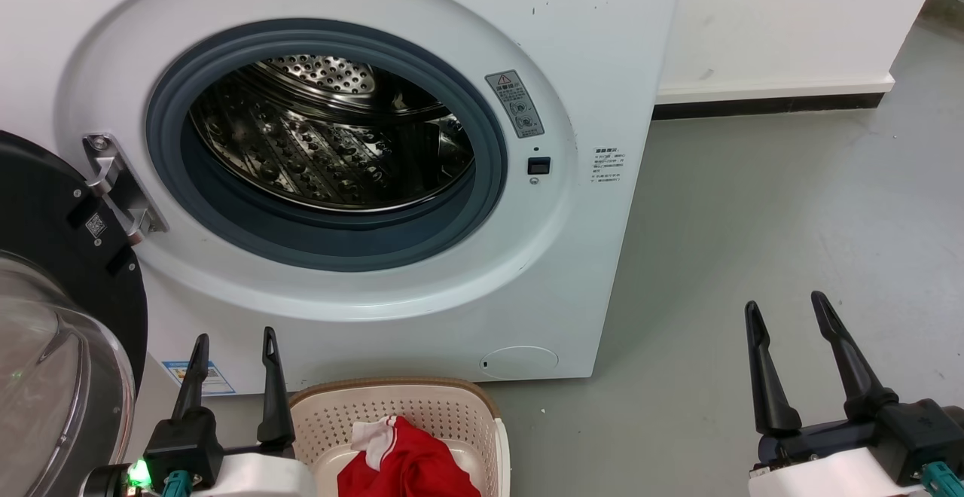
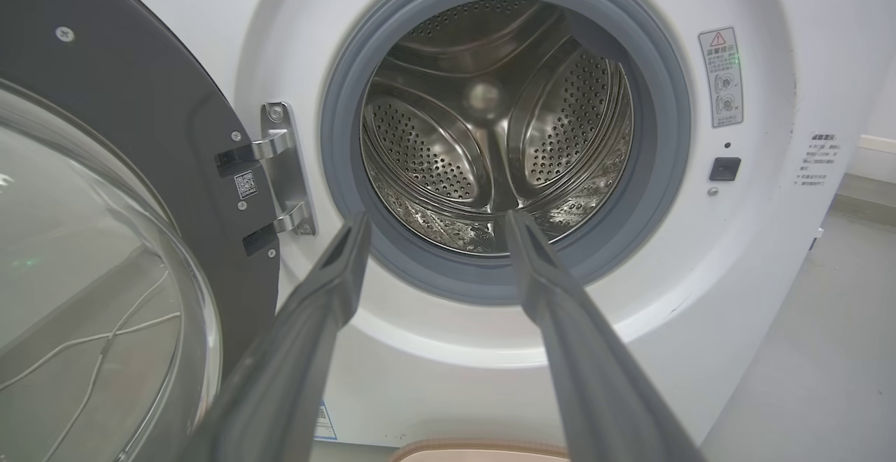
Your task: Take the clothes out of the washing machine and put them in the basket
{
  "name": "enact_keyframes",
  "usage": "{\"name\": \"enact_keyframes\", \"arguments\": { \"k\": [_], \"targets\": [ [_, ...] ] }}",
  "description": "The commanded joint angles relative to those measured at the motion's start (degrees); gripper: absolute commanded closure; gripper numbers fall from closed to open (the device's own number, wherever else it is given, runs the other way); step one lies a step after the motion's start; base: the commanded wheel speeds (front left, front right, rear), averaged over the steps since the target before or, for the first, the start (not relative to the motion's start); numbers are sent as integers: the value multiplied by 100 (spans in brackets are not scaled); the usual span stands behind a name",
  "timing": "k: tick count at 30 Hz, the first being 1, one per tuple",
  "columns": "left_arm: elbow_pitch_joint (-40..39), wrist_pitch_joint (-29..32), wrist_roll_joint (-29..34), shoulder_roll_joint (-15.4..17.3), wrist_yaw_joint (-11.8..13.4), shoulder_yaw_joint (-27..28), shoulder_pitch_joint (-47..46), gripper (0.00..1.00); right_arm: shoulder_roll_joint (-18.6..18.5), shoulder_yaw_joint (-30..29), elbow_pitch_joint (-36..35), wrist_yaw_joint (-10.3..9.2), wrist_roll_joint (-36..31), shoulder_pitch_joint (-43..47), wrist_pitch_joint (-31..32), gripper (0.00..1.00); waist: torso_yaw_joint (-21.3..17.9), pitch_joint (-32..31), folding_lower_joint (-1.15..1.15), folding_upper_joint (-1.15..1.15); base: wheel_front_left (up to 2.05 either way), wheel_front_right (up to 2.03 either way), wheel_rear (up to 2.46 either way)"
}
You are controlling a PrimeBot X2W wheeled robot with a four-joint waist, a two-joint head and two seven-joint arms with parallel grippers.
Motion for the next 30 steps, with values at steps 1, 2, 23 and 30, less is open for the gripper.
{"name": "enact_keyframes", "arguments": {
  "k": [1, 2, 23, 30],
  "targets": [
    [8, -15, 38, -9, -24, 26, 29, 0, 3, 7, 16, -4, 36, 63, -11, 0, -2, -2, 0, 0, 0, 0, 0],
    [12, -15, 41, -10, -21, 34, 25, 0, 3, 9, 14, -4, 35, 61, -11, 0, -3, -1, 0, 0, 0, 0, 0],
    [475, 444, -1645, -19, -196, 98, -127, 100, -106, 23, 535, 0, 1784, -126, 283, 100, 27, 9, 1, 0, 0, 0, 0],
    [529, 607, -2387, -17, -282, 118, -208, 100, -144, 11, 670, 0, 2568, -234, 419, 100, 42, 16, 1, 0, 0, 0, 0]
  ]
}}
